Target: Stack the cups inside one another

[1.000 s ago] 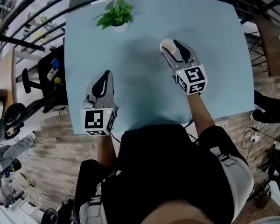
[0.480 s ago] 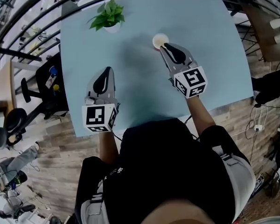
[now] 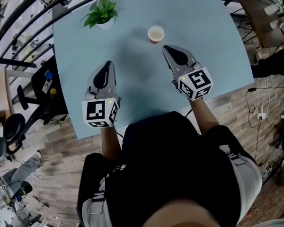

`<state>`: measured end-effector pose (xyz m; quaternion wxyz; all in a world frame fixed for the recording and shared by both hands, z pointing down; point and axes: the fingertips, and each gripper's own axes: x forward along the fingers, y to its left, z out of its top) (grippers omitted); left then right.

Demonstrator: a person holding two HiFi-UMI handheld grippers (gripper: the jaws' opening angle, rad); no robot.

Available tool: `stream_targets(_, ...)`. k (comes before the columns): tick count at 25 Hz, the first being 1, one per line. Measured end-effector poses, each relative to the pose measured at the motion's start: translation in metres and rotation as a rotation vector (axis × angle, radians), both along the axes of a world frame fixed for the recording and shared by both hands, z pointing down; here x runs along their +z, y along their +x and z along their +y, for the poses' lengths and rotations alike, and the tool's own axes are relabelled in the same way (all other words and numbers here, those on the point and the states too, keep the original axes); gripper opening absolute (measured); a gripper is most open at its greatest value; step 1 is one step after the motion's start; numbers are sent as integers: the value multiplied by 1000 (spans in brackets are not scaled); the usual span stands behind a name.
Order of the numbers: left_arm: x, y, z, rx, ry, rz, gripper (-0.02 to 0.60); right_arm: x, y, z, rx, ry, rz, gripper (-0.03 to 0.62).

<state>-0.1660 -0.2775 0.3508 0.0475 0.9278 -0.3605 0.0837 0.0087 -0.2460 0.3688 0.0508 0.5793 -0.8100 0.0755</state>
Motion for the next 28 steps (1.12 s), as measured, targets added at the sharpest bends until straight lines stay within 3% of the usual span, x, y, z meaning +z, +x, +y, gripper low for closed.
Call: stream_targets(28, 2, -16, 20, -9, -10, -16, -8, -5, -6, 19, 11, 16, -21, 7)
